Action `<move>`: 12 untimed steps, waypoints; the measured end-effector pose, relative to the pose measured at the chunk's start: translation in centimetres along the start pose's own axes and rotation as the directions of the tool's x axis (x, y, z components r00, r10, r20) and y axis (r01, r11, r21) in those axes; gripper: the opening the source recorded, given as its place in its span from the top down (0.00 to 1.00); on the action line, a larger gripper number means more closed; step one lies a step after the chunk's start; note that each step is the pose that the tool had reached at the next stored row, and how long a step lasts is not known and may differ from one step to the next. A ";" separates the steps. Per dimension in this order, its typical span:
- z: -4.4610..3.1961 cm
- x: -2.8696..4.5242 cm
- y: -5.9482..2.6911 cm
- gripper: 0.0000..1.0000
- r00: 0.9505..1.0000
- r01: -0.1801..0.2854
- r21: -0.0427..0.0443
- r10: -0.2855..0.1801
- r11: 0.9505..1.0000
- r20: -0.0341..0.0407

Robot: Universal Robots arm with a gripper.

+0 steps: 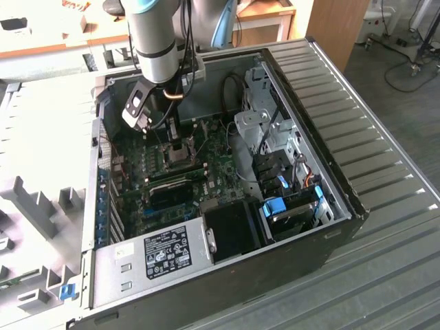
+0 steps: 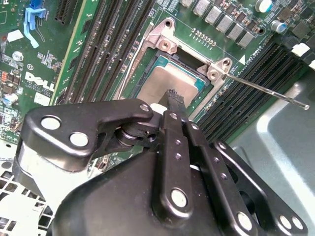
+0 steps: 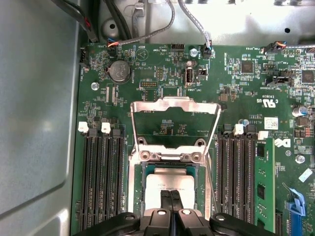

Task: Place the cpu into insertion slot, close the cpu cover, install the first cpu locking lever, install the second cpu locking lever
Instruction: 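Place the cpu into insertion slot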

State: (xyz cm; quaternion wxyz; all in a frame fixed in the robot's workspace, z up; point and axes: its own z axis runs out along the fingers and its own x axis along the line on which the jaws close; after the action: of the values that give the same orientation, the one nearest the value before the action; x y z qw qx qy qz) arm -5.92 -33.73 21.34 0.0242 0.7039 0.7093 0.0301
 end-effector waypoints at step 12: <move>0.02 0.00 0.09 0.89 1.000 0.000 0.022 0.000 1.000 0.000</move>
State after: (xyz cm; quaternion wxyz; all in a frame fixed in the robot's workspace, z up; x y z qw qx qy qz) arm -5.82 -33.73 21.33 0.0162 0.7041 0.7096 0.0223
